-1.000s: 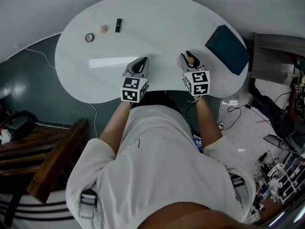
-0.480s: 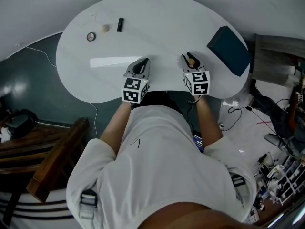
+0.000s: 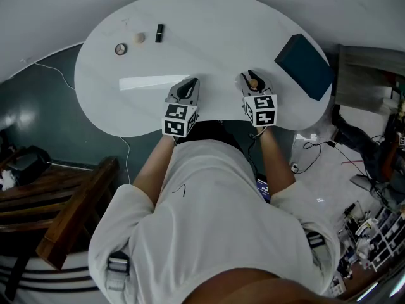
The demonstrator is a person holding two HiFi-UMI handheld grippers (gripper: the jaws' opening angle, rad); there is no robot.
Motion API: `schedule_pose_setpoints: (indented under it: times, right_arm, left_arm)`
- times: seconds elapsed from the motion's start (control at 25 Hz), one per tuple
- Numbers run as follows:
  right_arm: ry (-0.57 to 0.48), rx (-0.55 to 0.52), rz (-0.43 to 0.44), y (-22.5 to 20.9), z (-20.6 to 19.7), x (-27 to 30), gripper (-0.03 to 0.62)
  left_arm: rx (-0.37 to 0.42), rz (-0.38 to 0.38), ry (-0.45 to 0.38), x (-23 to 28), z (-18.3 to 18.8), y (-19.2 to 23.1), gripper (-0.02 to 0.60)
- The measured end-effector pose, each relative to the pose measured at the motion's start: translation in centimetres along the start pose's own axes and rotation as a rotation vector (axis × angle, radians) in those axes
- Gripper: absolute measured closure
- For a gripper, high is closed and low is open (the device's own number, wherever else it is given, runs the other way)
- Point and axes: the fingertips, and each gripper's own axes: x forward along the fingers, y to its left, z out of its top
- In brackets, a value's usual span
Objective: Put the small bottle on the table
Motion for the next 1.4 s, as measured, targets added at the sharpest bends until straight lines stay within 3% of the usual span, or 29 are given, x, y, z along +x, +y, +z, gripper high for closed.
schedule_pose_setpoints:
  times: [0.36, 0.72, 1.4]
  right_arm:
    - [-0.007, -0.003, -0.016, 0.6, -0.1, 0.1, 0.477]
    - [-0.076, 0.019, -0.018, 0.3, 0.6, -2.4, 0.415]
    - [-0.130, 0.015, -0.020, 1.9, -1.5, -8.3, 0.428]
  left_arm:
    - [0.004, -0.003, -0.002, -0.2, -0.2, -0.2, 0.569]
    - [0.017, -0.021, -0.015, -0.7, -0.4, -1.9, 0.569]
    - [0.025, 0.001, -0.050, -3.9, -2.1, -5.0, 0.569]
